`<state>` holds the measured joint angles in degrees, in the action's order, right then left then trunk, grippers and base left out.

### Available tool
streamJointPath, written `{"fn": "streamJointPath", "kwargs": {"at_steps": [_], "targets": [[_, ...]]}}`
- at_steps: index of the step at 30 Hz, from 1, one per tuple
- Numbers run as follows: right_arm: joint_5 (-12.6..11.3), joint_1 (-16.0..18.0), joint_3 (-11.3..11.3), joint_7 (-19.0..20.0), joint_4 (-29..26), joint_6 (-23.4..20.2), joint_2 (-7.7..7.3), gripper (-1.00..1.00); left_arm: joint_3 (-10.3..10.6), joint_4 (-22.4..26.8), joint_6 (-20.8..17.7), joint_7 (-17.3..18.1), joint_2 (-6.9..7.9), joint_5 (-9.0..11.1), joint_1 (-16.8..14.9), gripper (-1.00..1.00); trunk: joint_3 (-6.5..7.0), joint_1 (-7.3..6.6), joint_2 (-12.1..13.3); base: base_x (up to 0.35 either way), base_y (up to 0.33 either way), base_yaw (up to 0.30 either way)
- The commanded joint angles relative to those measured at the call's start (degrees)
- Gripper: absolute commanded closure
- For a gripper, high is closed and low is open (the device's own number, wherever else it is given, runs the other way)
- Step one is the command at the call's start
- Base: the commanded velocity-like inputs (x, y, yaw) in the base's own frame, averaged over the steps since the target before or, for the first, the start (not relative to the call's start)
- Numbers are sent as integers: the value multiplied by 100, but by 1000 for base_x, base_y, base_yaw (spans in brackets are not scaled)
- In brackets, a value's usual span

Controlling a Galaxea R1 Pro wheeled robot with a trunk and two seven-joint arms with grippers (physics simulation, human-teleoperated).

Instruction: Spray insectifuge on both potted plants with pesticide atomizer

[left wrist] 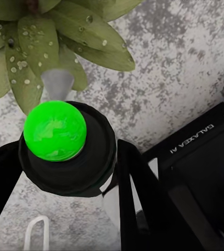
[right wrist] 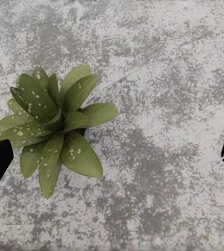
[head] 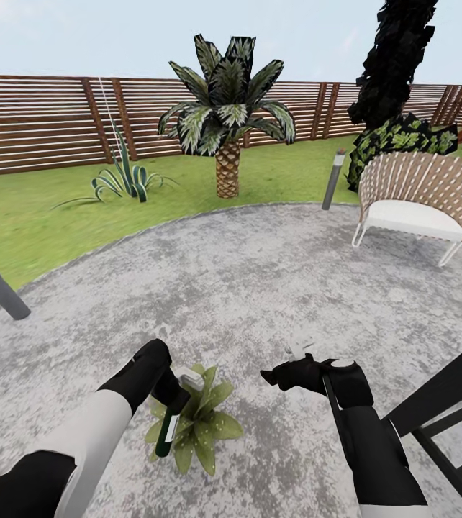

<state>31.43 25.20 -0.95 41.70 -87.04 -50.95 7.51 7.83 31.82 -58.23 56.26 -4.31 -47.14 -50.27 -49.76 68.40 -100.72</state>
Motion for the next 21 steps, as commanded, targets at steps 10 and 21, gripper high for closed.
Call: {"fn": "streamJointPath", "kwargs": {"at_steps": [10,21], "targets": [[56,3,-10,50,-6,-11,5,-100,-28,14,-22,61,24,-62,3,100,49,-67,119,0,0,0],[56,3,-10,49,-6,-11,5,-100,-27,17,-30,69,20,-59,-26,100,49,-67,119,170,40,0]]}}
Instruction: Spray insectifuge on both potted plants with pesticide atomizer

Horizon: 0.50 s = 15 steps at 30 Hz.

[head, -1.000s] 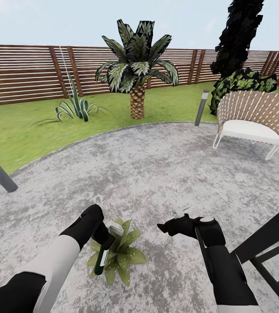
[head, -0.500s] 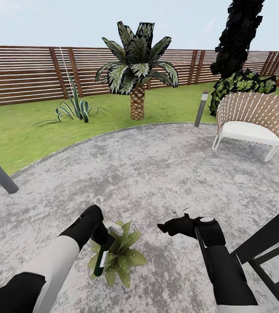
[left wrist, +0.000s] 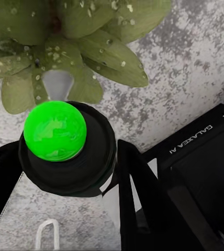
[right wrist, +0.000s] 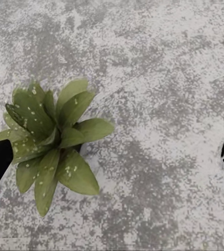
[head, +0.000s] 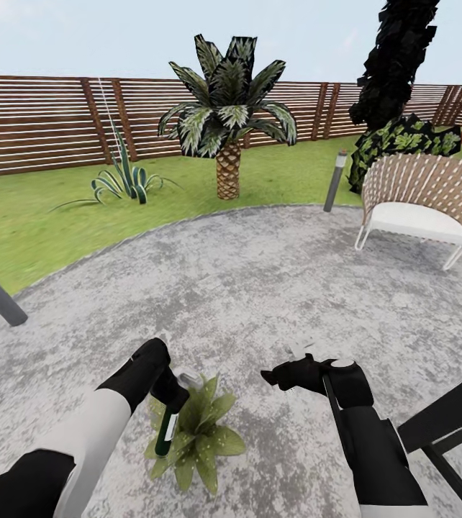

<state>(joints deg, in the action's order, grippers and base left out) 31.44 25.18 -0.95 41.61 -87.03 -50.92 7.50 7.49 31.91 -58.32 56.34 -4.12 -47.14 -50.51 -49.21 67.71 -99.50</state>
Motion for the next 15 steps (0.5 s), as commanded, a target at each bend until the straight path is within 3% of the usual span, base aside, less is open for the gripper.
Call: {"fn": "streamJointPath", "kwargs": {"at_steps": [1,15], "targets": [[56,4,-10,58,-7,-14,6,-100,7,8,-21,60,-7,-58,-3,100,-5,2,-2,236,73,0],[56,4,-10,58,-7,-14,6,-100,29,0,-21,61,-26,-58,-3,100,-26,2,-2,44,13,0]]}}
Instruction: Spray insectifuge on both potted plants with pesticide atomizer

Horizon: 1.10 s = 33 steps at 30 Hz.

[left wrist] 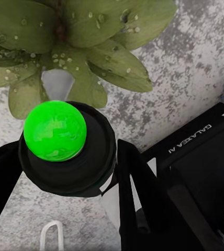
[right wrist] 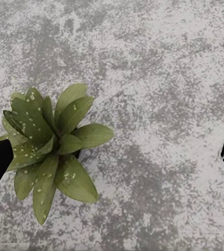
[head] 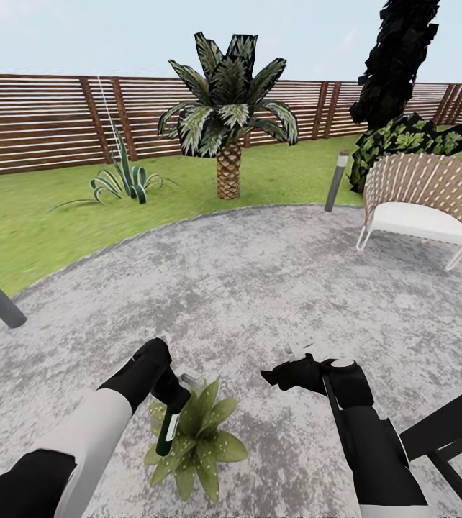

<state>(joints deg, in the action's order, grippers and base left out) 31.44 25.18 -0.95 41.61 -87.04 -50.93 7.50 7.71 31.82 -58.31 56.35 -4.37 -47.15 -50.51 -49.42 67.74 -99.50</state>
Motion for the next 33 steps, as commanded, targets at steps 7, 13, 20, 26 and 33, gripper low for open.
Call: {"fn": "streamJointPath", "kwargs": {"at_steps": [7,13,20,26,33], "targets": [[55,6,-10,58,-6,-13,5,-100,31,8,-23,60,-9,-58,-2,100,-61,-1,-3,0,0,0],[55,7,-13,58,-6,-13,5,-100,37,8,-23,60,-11,-58,-122,100,-112,-1,-3,0,0,0],[55,4,-13,58,-6,-13,5,-100,37,8,-23,60,-18,-58,-294,100,-167,-1,-3,0,0,0],[55,4,-12,58,-10,-13,5,-100,45,8,-23,60,-20,-53,-338,100,-179,-1,-3,57,0,0],[55,4,-14,58,-10,-13,5,-100,58,-14,-23,60,-51,-49,-333,100,-180,-1,-3,172,0,0]]}}
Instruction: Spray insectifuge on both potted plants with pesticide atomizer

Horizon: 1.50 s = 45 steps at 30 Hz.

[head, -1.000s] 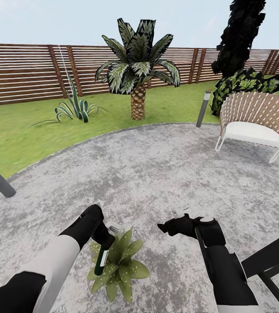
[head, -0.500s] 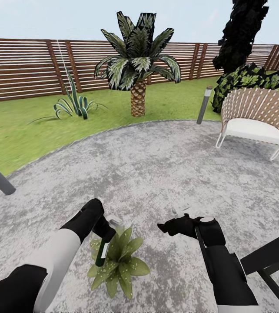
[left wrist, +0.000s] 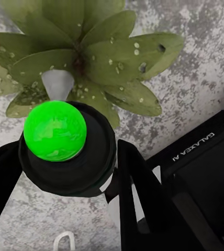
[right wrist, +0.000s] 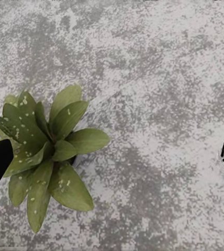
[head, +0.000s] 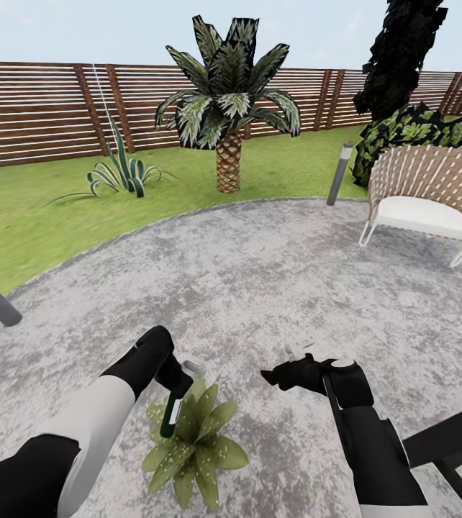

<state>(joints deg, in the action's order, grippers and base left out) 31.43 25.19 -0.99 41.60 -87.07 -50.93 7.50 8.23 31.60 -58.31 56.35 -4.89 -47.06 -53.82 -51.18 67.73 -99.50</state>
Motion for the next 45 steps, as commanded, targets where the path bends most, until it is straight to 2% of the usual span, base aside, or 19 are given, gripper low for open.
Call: {"fn": "streamJointPath", "kwargs": {"at_steps": [1,15,29,37,45], "targets": [[56,4,-10,58,-8,-13,6,-100,8,-1,-22,60,-1,-58,-1,100,-5,0,-2,43,0,0],[52,5,-11,58,-12,-16,6,-100,9,-519,-8,56,1,-58,60,100,-5,0,-2,5,0,0],[54,4,-8,52,-12,-25,6,-100,12,-521,-5,60,-15,-62,33,100,-5,0,-2,0,0,-10],[56,4,-8,51,-12,-39,6,-100,20,-538,2,60,-147,-66,52,100,-5,0,-2,0,0,-186],[56,6,-8,51,-12,-39,6,-100,21,-564,-4,60,-284,-52,64,100,-5,0,-2,0,0,-30]]}}
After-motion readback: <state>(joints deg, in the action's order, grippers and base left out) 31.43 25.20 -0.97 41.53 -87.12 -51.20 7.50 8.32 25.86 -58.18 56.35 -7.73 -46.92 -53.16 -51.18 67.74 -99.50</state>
